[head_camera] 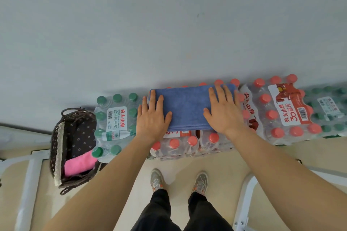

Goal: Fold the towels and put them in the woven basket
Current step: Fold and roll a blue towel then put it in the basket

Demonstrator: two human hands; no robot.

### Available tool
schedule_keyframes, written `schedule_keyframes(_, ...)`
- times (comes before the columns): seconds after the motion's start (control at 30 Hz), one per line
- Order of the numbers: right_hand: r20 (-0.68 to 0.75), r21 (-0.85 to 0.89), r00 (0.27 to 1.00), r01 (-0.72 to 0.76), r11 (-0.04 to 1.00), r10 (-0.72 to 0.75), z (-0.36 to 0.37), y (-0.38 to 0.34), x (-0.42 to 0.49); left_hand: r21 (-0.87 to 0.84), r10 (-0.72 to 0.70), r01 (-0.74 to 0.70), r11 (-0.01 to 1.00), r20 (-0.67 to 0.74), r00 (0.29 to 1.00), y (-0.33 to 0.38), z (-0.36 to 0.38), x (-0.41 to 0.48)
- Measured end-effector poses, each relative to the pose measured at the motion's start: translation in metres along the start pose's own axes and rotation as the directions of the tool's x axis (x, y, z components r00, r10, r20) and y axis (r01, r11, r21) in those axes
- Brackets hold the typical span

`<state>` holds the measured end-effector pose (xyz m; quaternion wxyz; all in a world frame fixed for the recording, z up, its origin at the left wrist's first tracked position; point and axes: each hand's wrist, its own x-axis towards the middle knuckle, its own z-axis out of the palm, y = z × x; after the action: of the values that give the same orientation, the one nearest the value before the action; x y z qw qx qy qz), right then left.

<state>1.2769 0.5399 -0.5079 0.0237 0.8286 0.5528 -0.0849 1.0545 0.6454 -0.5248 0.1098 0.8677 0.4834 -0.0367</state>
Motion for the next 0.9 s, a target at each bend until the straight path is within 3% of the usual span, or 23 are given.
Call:
schedule_keyframes(0.1,-0.155,0.039,0.973,0.181,0.983,-0.173,0.002,-0.049,-0.009,-0.147,-0.044,0.045,0.988,0.012,0.999,-0.006,-0.015,0.012)
schedule_keyframes(0.27,-0.148,0.126,0.958,0.265,0.956,-0.246,0.012,-0.127,-0.019,-0.279,-0.029,0.057,0.958,0.104,0.994,-0.021,-0.034,0.04)
schedule_keyframes(0.37,-0.143,0.159,0.982,0.147,0.976,-0.125,0.015,-0.153,-0.019,-0.331,0.024,0.044,0.943,0.196,0.98,-0.033,-0.043,0.057)
schedule_keyframes(0.47,-0.138,0.169,0.989,-0.032,0.985,0.056,0.014,-0.171,-0.021,-0.386,0.047,0.017,0.922,0.157,0.986,-0.04,-0.045,0.066)
schedule_keyframes(0.67,-0.093,0.183,0.932,-0.329,0.927,0.349,0.011,-0.208,-0.021,-0.391,0.032,0.024,0.92,0.136,0.99,-0.046,-0.047,0.075)
schedule_keyframes(0.9,-0.082,0.185,0.888,-0.432,0.883,0.452,0.013,-0.225,-0.022,-0.502,0.055,0.036,0.864,0.165,0.985,-0.051,-0.06,0.077)
